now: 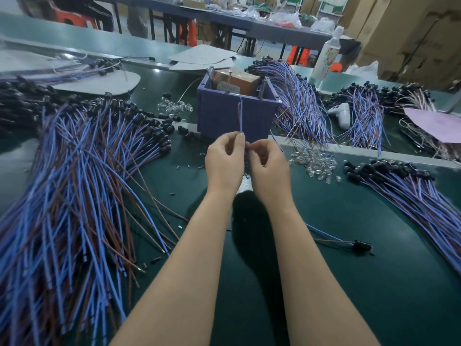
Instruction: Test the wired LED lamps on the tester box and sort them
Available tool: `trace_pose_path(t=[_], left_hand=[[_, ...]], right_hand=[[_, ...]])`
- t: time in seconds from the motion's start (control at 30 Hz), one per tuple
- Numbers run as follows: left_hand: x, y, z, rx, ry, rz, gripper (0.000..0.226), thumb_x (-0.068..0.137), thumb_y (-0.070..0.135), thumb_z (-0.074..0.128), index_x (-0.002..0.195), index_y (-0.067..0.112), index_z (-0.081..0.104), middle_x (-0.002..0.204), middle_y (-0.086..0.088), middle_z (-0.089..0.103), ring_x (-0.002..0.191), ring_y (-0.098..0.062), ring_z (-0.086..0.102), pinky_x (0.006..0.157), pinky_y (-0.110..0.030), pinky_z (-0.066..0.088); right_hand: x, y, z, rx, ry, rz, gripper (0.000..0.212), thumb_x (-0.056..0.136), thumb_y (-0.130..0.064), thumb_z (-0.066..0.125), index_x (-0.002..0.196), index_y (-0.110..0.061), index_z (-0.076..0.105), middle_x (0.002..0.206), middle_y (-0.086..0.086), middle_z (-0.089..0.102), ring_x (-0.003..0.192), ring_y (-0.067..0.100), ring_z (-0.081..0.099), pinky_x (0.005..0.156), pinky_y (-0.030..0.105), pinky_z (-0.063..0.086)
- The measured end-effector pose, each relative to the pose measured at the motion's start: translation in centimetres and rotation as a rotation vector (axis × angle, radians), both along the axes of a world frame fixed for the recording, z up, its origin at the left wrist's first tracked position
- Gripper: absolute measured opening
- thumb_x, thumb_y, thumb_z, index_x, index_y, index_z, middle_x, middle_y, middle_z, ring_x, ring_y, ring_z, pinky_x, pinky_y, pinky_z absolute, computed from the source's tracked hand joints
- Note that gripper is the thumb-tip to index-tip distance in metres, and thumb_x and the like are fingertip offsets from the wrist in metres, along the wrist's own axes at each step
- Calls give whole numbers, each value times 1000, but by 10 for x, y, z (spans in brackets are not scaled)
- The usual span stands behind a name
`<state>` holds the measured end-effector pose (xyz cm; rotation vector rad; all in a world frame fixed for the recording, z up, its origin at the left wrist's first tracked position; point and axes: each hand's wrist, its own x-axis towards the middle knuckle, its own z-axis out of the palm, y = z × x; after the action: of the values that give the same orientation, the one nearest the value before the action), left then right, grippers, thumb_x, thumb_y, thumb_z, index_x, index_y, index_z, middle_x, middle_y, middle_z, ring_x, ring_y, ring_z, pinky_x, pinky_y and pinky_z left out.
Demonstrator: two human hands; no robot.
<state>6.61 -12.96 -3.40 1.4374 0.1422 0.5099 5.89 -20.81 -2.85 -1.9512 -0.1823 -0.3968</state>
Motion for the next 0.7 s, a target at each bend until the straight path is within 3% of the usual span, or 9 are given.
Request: trace_pose_path(t=[0.07, 0.17, 0.23, 0.37, 0.47, 0.57, 0.7], left_hand=[[-3, 2, -3, 25, 8, 2, 10, 95, 17, 54, 92, 16, 64, 74, 6, 66, 69, -7, 60, 72, -21, 51], [-5, 1, -7, 21, 41, -32, 12, 95, 13, 53, 90, 16, 63, 73, 4, 64, 70, -9, 60, 71, -20, 50], [-7, -1, -8, 1, 57, -106, 14, 96, 8, 50, 91, 11, 62, 71, 3, 61, 63, -1, 58, 63, -12, 48], [-9, 0, -11, 134, 110, -344, 21, 98, 11, 47, 85, 18, 63, 70, 5, 59, 60, 6, 54, 59, -7, 41], [-11, -1, -12, 293, 132, -466, 24, 98, 14, 46, 84, 23, 64, 70, 8, 59, 65, 3, 53, 63, -6, 40], [-13, -1, -11, 357, 134, -508, 24, 98, 14, 46, 86, 22, 64, 69, 10, 59, 62, 8, 53, 62, -3, 39], [-14, -1, -12, 377, 144, -518, 22, 98, 14, 47, 89, 17, 66, 70, 7, 58, 66, -1, 51, 62, -7, 40]], right_hand=[[-2, -4, -3, -23, 48, 52, 10, 90, -5, 52, 90, -15, 57, 80, -8, 62, 78, 13, 59, 79, 32, 50], [-3, -11, -9, -63, 121, 70, 9, 87, -8, 55, 86, -17, 58, 81, -1, 66, 80, 17, 62, 80, 36, 50], [-2, -15, -12, -31, 128, 23, 10, 87, -10, 56, 83, -19, 58, 79, -3, 65, 77, 15, 61, 80, 38, 51], [4, -25, -10, 217, 36, -116, 19, 95, -12, 50, 111, -18, 58, 101, 5, 66, 90, 21, 63, 86, 42, 51], [7, -31, -9, 267, -34, -148, 30, 98, -10, 45, 125, -19, 55, 97, -8, 63, 83, 9, 62, 83, 33, 52], [8, -35, -8, 278, -50, -188, 27, 96, -5, 46, 117, -14, 61, 89, -11, 63, 82, 6, 62, 84, 28, 52], [5, -36, -8, 224, -75, -238, 19, 93, -4, 51, 102, -13, 66, 84, -5, 66, 81, 10, 66, 85, 35, 54]])
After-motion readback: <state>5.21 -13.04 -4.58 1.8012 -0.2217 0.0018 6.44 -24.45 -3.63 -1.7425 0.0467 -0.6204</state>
